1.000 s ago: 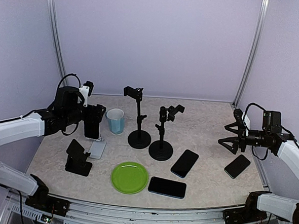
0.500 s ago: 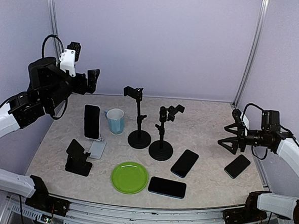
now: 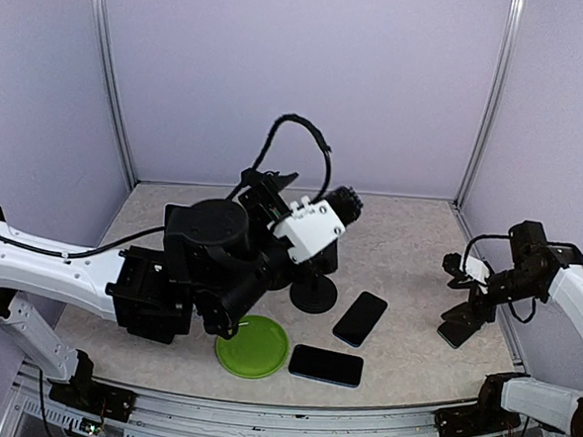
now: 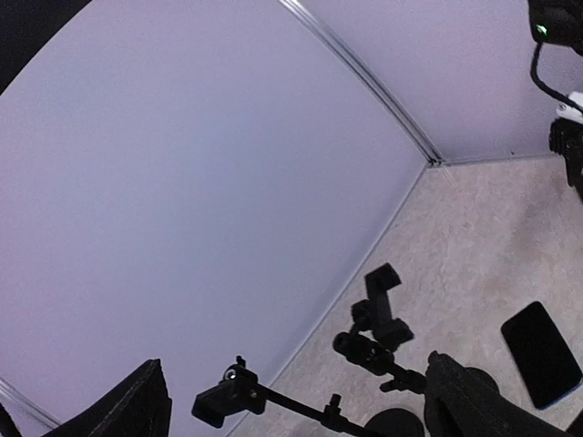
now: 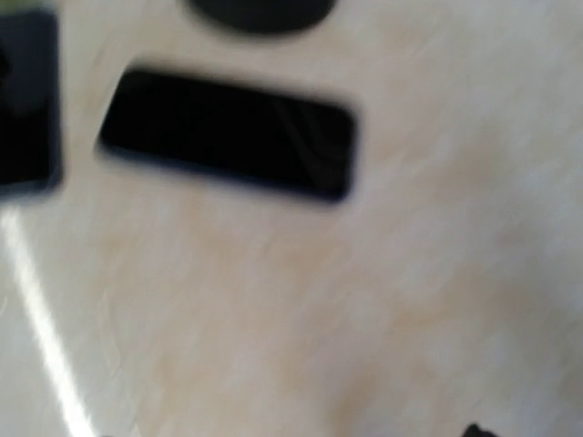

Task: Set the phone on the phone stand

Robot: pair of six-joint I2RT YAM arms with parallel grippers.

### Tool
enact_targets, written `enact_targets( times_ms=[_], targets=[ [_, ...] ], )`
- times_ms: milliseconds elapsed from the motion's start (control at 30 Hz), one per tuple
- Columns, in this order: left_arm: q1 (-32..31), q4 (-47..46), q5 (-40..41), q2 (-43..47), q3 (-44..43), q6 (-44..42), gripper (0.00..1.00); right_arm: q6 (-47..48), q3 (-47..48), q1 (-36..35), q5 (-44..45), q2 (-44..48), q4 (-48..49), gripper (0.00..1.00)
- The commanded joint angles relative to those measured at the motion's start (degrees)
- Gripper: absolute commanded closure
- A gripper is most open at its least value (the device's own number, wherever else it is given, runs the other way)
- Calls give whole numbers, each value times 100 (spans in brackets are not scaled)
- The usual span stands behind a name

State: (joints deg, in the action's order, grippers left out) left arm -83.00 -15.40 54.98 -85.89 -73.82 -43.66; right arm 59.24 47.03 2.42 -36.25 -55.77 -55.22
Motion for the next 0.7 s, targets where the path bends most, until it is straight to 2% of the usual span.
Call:
enact_targets(
  times_ms=[0,133,267,367,533,667],
  targets=[
    [-453,-12,-205,-306,297,-213,5,688,-674,-74,699,1002,-192,21],
    [-516,1049,-1427,-823,208,951,6,693,-1191,-80,1451,1328,94,24],
    [-531,1214,-2097,-1404,411,1059,1,138,-1340,-79,2311,813,389,29],
    [-650,1047,-2217,-1594,633,1319,1,-109,-1114,169,2499,309,389,32],
    [-470,586,-2705,-1593,1069,2078,1,-448,-673,751,2669,-498,329,37],
    [-667,991,-2386,-1774,857,2165,1,-786,-317,1110,3070,-1154,388,55]
  ],
)
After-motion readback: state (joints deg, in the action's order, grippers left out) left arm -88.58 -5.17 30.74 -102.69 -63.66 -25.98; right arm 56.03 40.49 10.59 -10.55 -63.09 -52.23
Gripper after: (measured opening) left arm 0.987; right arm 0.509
